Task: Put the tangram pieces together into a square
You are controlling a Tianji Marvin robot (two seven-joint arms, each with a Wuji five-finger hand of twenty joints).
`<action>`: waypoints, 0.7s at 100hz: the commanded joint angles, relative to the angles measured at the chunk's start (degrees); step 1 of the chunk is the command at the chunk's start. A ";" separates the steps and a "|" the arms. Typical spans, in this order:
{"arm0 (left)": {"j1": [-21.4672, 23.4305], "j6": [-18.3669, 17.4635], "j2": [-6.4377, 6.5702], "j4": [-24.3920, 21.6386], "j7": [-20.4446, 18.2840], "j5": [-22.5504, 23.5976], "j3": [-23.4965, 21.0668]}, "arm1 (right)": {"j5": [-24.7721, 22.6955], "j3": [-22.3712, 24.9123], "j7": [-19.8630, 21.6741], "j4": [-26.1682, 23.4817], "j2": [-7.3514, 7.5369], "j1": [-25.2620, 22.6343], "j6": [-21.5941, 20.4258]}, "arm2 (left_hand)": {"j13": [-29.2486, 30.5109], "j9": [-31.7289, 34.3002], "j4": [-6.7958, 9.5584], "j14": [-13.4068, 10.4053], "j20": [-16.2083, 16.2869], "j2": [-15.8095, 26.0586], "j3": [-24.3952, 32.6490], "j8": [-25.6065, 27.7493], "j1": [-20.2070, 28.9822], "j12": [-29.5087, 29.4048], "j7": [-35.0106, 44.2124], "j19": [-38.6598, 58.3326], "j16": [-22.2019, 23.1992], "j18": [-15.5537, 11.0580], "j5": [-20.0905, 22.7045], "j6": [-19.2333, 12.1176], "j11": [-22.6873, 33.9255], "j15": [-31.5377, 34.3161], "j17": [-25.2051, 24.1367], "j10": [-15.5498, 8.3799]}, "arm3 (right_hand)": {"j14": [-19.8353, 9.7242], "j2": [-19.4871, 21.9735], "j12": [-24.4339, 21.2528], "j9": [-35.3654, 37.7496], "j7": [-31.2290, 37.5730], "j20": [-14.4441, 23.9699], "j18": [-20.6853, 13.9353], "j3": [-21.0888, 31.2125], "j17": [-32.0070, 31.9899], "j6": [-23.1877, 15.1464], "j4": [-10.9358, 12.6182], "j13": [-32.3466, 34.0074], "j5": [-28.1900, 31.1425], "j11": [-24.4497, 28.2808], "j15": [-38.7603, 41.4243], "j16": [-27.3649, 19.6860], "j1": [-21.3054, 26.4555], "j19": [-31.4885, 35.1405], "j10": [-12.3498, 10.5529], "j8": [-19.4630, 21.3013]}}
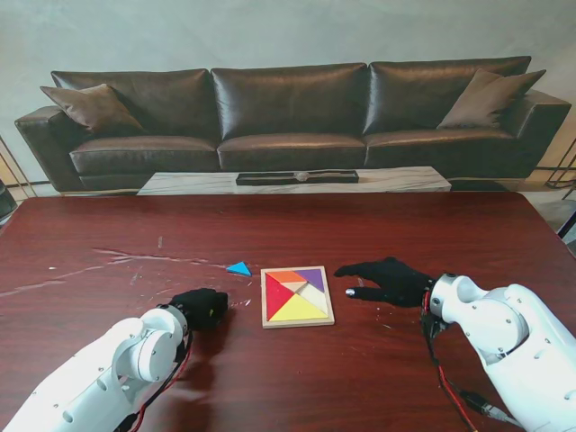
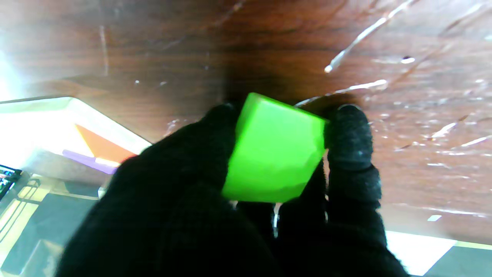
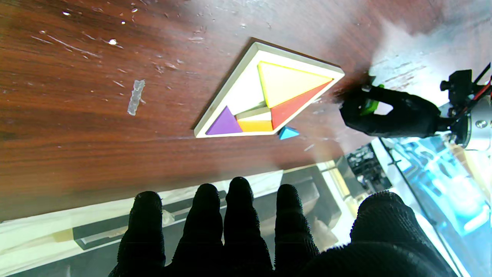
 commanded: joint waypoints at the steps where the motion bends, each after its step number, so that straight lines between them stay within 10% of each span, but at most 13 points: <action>1: 2.44 0.74 0.71 3.35 -2.21 0.27 1.23 | 0.03 -0.35 0.11 -0.04 0.00 -0.06 0.14 | 1.66 -2.13 1.14 -0.26 -3.96 -9.32 15.99 0.32 14.36 -5.05 1.32 0.60 -2.11 -7.36 0.58 0.00 1.38 -5.11 -0.12 -2.39 | -1.77 0.35 0.55 1.55 0.33 -1.00 -1.67 0.27 0.24 0.04 1.42 1.01 0.31 1.21 0.43 0.59 1.24 -0.94 0.21 -0.02; 17: 2.21 1.55 0.97 3.72 -3.27 0.88 1.74 | 0.29 -0.81 0.08 0.20 -0.02 0.25 0.14 | -0.27 -3.78 -2.96 -0.36 -0.13 -6.48 16.51 1.37 18.33 -5.62 1.46 2.73 -1.91 -8.60 -0.87 1.39 3.84 -2.31 -1.30 -1.48 | -1.66 0.54 0.67 1.52 0.49 -1.07 -1.62 0.26 0.47 0.21 1.42 0.99 0.48 1.50 0.74 0.53 1.25 -1.09 0.25 -0.08; 42: 1.84 1.98 1.10 4.79 -3.93 0.53 2.16 | 0.38 -1.04 0.18 0.20 -0.01 0.41 0.18 | -3.65 -5.95 -3.72 0.27 11.41 -3.70 18.30 5.95 18.48 -0.97 1.58 11.18 -2.02 -11.52 -3.24 4.21 6.66 5.42 -1.82 1.52 | -1.67 0.62 0.70 1.54 0.62 -1.19 -0.93 0.25 0.53 0.27 1.40 1.19 0.48 1.64 1.00 0.45 1.44 -1.30 0.40 -0.23; 70: 2.07 0.44 0.46 2.60 -0.95 1.24 0.85 | 0.65 -1.42 0.54 0.30 0.01 0.71 0.61 | -3.67 -5.68 -3.87 0.28 12.49 -3.62 18.46 6.49 18.48 -0.77 1.20 11.73 -2.79 -12.30 -2.95 4.19 6.84 6.75 -1.51 1.43 | -1.67 0.73 0.63 1.34 0.62 -1.22 -1.08 0.20 0.37 0.45 1.39 1.00 0.37 1.53 0.87 0.39 1.48 -1.33 0.40 -0.41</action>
